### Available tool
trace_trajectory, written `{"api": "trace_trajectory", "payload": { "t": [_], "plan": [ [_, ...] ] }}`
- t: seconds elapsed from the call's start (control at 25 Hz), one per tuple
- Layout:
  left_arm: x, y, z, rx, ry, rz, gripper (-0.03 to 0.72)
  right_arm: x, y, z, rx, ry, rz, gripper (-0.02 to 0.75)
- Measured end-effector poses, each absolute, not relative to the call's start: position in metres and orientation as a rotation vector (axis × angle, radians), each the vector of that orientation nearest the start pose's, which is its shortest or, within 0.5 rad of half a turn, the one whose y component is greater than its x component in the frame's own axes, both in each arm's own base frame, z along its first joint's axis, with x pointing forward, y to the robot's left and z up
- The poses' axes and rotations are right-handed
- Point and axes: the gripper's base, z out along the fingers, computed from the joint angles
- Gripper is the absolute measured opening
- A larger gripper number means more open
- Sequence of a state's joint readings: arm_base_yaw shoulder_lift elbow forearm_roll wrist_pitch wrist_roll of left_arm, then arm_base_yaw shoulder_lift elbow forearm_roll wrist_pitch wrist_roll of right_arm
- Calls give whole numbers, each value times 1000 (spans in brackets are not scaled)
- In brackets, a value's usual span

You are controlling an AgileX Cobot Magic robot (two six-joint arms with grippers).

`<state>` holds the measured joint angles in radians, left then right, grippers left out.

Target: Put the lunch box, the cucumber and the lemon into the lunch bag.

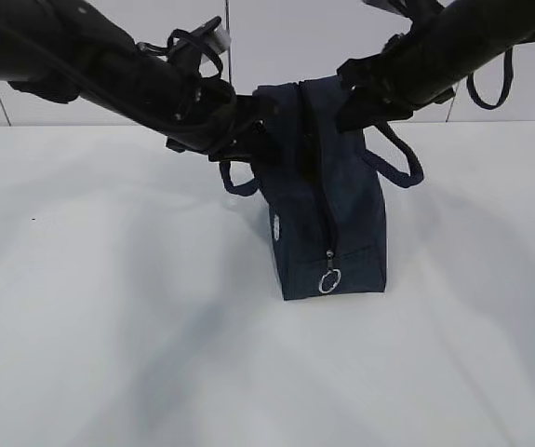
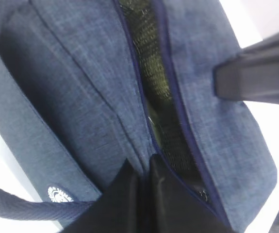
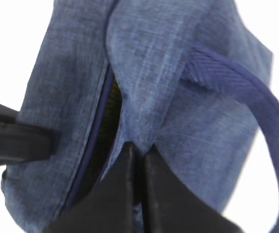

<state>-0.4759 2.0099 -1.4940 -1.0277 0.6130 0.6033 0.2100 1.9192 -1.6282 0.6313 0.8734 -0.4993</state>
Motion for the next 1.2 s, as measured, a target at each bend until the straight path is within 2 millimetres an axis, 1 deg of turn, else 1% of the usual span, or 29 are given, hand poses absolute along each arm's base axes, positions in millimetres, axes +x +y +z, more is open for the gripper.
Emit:
{"api": "trace_trajectory", "payload": {
  "t": [0.12, 0.2, 0.48, 1.04, 1.12, 1.2],
  "plan": [
    [377, -243, 231, 456, 2371, -979, 2, 411, 131, 281, -512, 2439, 682, 1],
    [379, -240, 234, 449, 2365, -975, 2, 411, 132, 281, -511, 2429, 699, 1],
    [386, -228, 235, 417, 2363, -962, 2, 412, 133, 281, -512, 2419, 700, 1],
    [384, -228, 234, 436, 2375, -979, 2, 412, 133, 280, -523, 2416, 697, 4],
    [384, -228, 234, 437, 2376, -980, 2, 412, 133, 280, -541, 2413, 696, 30],
    [383, -229, 234, 439, 2376, -982, 2, 412, 134, 281, -545, 2403, 711, 86]
  ]
}}
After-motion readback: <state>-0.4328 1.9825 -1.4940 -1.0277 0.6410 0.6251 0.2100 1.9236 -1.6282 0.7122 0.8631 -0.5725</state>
